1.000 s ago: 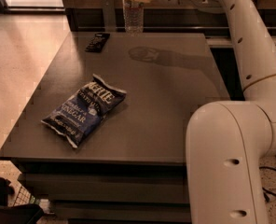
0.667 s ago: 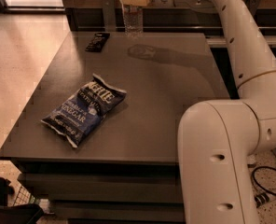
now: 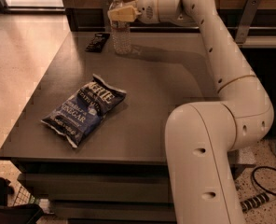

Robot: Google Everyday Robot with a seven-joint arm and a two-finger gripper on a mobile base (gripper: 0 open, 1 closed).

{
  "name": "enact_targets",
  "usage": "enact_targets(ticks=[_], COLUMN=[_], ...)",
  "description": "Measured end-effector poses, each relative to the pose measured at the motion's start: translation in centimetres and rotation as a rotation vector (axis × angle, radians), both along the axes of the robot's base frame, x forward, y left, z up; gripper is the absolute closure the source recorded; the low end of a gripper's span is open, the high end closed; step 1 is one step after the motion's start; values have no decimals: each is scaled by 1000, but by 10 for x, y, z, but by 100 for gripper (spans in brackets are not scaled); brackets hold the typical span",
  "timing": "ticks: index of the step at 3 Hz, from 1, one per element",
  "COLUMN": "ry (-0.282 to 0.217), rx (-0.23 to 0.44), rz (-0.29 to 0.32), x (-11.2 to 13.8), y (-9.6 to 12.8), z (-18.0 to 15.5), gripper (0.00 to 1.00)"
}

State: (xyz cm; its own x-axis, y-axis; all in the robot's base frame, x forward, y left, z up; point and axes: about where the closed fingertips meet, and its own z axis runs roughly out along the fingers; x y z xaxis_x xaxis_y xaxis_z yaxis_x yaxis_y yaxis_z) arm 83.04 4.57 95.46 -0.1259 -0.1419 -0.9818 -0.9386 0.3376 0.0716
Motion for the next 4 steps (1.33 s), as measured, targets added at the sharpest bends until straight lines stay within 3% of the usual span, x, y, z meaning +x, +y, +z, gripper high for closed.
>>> enact_targets(ticks=[2, 3, 4], ry=[18, 19, 20], rx=[-47, -47, -47], rz=[-42, -40, -39], x=[12, 12, 12], y=[10, 12, 13], z=[-17, -16, -16], gripper=[97, 66, 43])
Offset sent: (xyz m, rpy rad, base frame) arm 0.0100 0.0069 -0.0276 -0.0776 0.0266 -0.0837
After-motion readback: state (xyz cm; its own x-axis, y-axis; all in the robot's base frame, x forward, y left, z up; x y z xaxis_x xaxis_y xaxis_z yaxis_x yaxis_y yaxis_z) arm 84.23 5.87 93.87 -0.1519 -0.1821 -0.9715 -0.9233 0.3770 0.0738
